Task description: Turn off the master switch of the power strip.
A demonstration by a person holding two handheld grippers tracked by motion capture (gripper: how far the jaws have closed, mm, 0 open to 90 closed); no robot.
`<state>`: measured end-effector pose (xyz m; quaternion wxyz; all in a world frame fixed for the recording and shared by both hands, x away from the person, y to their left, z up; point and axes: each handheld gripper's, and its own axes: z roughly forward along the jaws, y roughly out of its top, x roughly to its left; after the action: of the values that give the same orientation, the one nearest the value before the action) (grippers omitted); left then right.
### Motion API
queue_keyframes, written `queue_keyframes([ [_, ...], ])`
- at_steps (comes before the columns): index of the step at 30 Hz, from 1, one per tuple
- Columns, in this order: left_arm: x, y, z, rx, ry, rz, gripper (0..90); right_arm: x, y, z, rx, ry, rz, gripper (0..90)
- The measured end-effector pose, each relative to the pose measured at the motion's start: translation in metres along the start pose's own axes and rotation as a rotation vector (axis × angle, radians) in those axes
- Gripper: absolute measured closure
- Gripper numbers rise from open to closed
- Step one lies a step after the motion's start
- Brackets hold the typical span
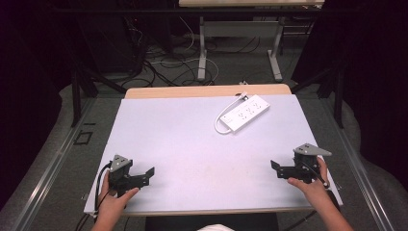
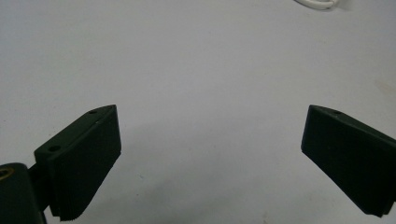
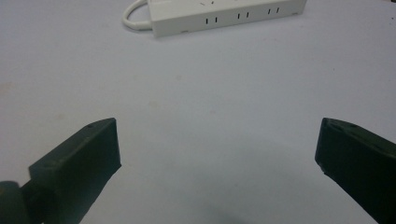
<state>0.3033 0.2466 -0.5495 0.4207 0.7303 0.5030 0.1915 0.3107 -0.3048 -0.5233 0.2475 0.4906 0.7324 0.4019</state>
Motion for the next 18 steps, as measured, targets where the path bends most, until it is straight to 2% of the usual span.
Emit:
queue_keyframes([
  [11,0.000,0.000,0.000,-0.001,0.001,0.004,4.8,-0.008,-0.031,-0.007,-0.015,-0.028,0.026,0.0],
  [15,0.000,0.000,0.000,-0.001,0.001,0.002,4.8,-0.011,-0.039,-0.007,-0.026,-0.046,0.013,0.0],
  [18,-0.001,0.000,0.000,-0.003,-0.001,-0.001,4.8,-0.011,-0.044,-0.006,-0.018,-0.044,0.032,0.0],
])
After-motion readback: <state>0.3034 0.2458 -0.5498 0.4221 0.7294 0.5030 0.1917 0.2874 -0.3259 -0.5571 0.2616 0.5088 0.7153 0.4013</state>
